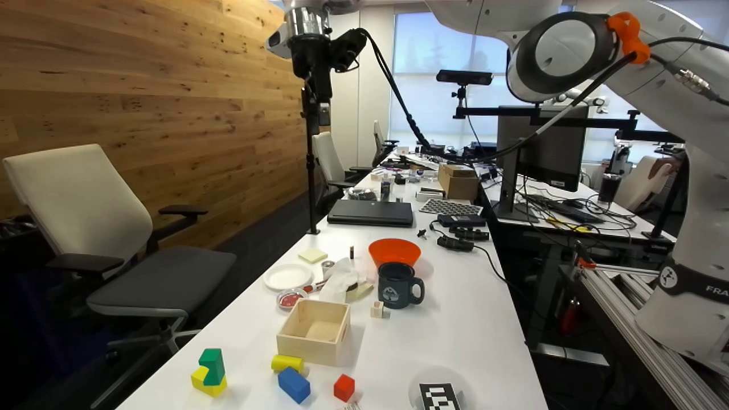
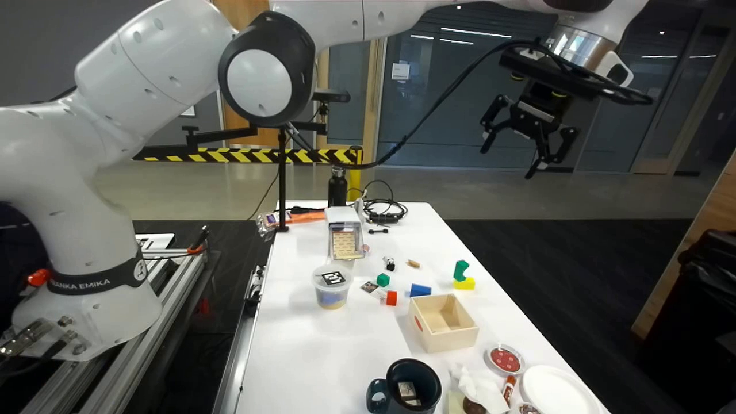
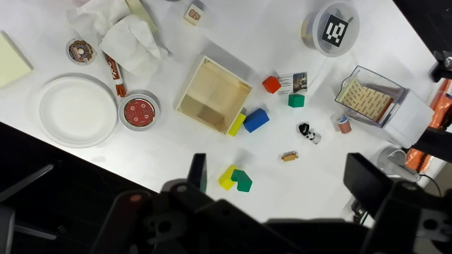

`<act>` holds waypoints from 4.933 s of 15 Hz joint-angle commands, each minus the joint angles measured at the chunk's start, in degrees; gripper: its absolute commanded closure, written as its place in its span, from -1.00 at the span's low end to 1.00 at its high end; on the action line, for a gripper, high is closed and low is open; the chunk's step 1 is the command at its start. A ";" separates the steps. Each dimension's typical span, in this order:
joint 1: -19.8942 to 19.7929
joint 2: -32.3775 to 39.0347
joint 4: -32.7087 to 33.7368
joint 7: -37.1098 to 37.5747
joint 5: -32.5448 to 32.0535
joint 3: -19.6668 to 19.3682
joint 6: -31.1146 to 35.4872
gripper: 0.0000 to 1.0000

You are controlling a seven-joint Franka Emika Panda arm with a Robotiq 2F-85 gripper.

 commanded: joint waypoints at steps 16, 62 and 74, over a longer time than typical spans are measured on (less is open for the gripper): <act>4.77 6.16 -2.34 -9.04 -3.25 -1.00 -0.99 -1.00; 16.16 18.75 -1.51 4.81 -2.84 0.81 15.56 -1.00; 18.65 26.89 -0.24 16.29 -1.44 2.22 26.45 -1.00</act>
